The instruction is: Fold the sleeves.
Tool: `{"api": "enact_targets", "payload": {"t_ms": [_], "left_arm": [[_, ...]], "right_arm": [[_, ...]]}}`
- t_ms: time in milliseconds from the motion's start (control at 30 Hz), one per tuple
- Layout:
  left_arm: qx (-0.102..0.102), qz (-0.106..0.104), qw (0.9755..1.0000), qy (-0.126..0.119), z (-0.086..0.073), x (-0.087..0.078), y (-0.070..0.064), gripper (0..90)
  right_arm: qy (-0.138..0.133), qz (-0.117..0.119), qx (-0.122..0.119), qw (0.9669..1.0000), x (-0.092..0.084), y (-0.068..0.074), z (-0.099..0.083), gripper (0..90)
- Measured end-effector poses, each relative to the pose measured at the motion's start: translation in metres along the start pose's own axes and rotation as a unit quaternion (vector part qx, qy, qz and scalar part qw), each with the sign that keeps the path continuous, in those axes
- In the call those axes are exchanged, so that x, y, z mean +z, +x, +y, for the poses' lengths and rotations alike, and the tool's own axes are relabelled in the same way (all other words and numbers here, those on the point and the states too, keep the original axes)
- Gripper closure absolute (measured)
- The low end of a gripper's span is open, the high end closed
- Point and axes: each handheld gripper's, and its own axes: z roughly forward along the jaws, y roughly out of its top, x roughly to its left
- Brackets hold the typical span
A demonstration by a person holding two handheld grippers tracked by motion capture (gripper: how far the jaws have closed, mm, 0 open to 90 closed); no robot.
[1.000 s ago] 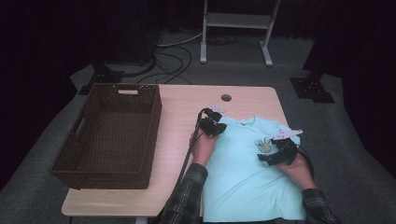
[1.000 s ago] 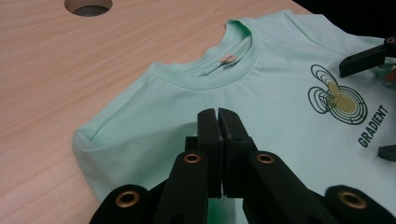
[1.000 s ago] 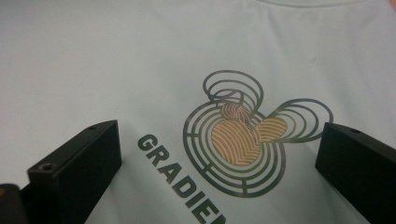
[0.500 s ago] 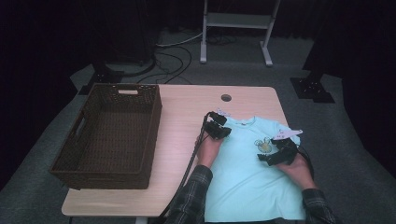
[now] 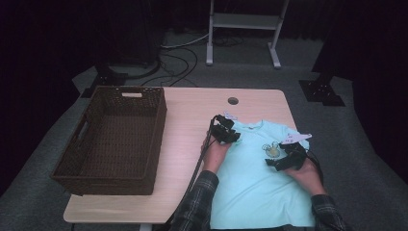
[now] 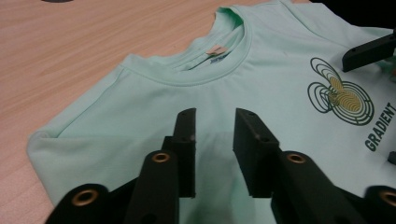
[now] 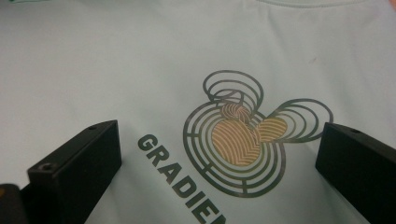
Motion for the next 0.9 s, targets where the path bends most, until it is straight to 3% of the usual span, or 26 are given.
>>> {"api": "enact_targets", "payload": {"t_ms": [333, 467, 733, 900], "left_arm": [[0.032, 0.025, 0.9992, 0.002, -0.004, 0.002, -0.013, 20.3], [0.034, 0.033, 0.9987, 0.017, -0.007, 0.005, -0.019, 1.8], [0.051, 0.028, 0.9983, 0.003, -0.018, 0.006, -0.034, 0.0], [0.070, 0.030, 0.9968, 0.025, -0.023, 0.014, -0.040, 0.0]], "right_arm": [[0.000, 0.000, 0.000, 1.0000, 0.000, 0.000, 0.000, 0.0], [0.000, 0.000, 0.001, 1.0000, 0.000, 0.000, 0.000, 0.0], [0.000, 0.000, 0.001, 1.0000, 0.000, 0.000, 0.000, 0.0], [0.000, 0.000, 0.001, 1.0000, 0.000, 0.000, 0.000, 0.0]]}}
